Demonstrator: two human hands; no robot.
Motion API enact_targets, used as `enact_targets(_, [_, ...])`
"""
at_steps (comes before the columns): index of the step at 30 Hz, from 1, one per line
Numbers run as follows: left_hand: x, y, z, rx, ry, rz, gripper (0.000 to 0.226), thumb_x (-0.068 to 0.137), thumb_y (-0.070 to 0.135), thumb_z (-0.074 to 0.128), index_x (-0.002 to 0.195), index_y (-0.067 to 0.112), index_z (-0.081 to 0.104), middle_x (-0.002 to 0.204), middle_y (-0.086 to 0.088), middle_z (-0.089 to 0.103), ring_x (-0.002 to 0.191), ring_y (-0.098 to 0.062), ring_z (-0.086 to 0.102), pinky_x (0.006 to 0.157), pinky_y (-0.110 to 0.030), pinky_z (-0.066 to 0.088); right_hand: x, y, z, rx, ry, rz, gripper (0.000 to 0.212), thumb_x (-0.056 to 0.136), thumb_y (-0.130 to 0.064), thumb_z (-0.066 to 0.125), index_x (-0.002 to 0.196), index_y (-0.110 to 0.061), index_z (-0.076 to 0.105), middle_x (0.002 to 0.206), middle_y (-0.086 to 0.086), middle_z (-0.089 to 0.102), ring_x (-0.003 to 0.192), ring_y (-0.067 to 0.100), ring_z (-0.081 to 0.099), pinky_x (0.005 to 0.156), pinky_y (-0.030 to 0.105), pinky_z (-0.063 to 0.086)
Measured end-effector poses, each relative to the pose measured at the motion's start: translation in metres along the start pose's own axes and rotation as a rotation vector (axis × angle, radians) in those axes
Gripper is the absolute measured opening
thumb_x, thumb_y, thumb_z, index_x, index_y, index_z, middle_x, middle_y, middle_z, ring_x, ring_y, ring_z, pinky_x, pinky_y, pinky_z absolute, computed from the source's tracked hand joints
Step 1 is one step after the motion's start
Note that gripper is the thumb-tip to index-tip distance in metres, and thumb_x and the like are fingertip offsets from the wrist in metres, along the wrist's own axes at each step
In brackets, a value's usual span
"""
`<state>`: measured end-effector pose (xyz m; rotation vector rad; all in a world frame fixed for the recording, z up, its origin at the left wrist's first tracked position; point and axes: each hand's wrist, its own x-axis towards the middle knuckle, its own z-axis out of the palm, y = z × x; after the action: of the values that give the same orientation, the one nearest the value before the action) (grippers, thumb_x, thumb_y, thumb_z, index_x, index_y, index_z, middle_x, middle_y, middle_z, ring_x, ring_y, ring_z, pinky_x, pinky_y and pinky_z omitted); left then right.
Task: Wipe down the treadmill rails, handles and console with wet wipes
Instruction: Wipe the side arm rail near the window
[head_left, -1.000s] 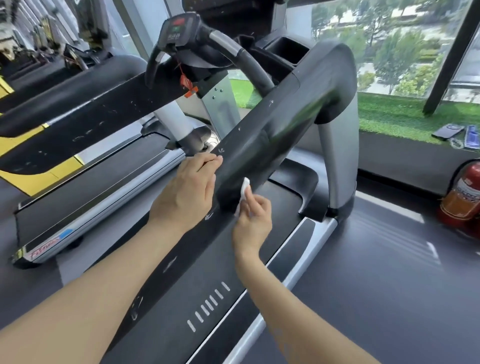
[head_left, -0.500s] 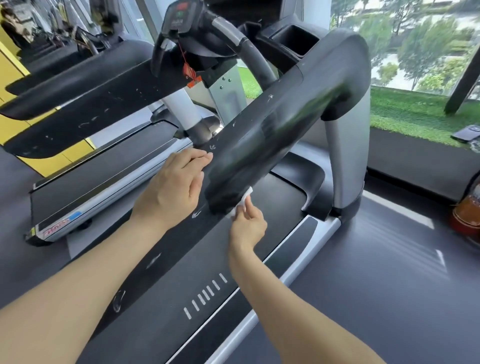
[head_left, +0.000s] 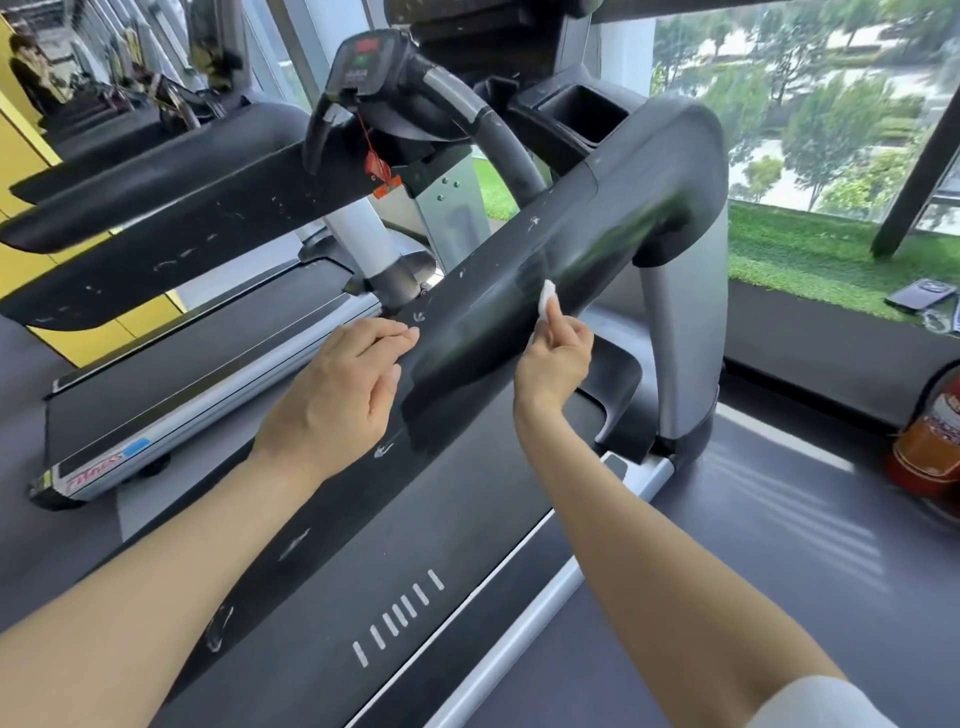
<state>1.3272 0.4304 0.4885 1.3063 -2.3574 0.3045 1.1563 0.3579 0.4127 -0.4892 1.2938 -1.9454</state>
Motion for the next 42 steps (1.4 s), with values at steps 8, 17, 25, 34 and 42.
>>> enact_targets(8, [-0.002, -0.005, 0.001, -0.085, 0.022, -0.008, 0.036, 0.092, 0.0, 0.052, 0.126, 0.006, 0.058, 0.123, -0.005, 0.057, 0.113, -0.014, 0.043, 0.095, -0.027, 0.037, -0.088, 0.024, -0.003, -0.106, -0.167, -0.32, 0.04, 0.09, 0.009, 0.051, 0.116, -0.017, 0.067, 0.086, -0.011, 0.04, 0.071, 0.001, 0.042, 0.079, 0.01, 0.037])
enact_targets(17, [-0.051, -0.015, -0.024, -0.054, -0.015, 0.002, 0.037, 0.094, 0.009, 0.043, 0.128, 0.008, 0.057, 0.125, -0.003, 0.056, 0.115, -0.013, 0.042, 0.093, -0.034, 0.044, -0.192, 0.037, -0.013, -0.148, -0.347, -0.353, 0.041, 0.091, -0.002, 0.05, 0.118, -0.028, 0.066, 0.089, -0.017, 0.042, 0.078, 0.011, 0.047, 0.078, 0.02, 0.043])
enact_targets(25, [-0.076, -0.035, -0.031, -0.082, -0.044, -0.003, 0.052, 0.094, 0.034, 0.028, 0.133, 0.011, 0.054, 0.131, 0.001, 0.052, 0.121, -0.014, 0.042, 0.097, -0.035, 0.043, -0.132, 0.011, -0.002, -0.191, -0.144, -0.25, 0.029, 0.091, 0.001, 0.055, 0.109, -0.014, 0.072, 0.083, -0.015, 0.048, 0.073, -0.005, 0.05, 0.073, 0.003, 0.034])
enact_targets(34, [-0.075, -0.034, -0.03, -0.12, -0.038, -0.013, 0.05, 0.093, 0.031, 0.031, 0.133, 0.012, 0.053, 0.132, 0.002, 0.052, 0.119, -0.019, 0.048, 0.099, -0.036, 0.044, -0.199, 0.031, -0.012, -0.317, -0.349, -0.551, 0.035, 0.088, -0.003, 0.056, 0.113, -0.023, 0.07, 0.086, -0.013, 0.045, 0.076, 0.015, 0.051, 0.071, 0.019, 0.043])
enact_targets(42, [-0.076, -0.032, -0.031, -0.116, -0.04, -0.052, 0.05, 0.093, 0.032, 0.03, 0.134, 0.016, 0.053, 0.131, 0.008, 0.051, 0.118, -0.017, 0.047, 0.098, -0.037, 0.045, -0.099, -0.011, 0.013, -0.314, -0.059, -0.3, 0.028, 0.091, -0.003, 0.053, 0.109, -0.014, 0.071, 0.088, -0.007, 0.048, 0.075, 0.006, 0.049, 0.073, 0.009, 0.035])
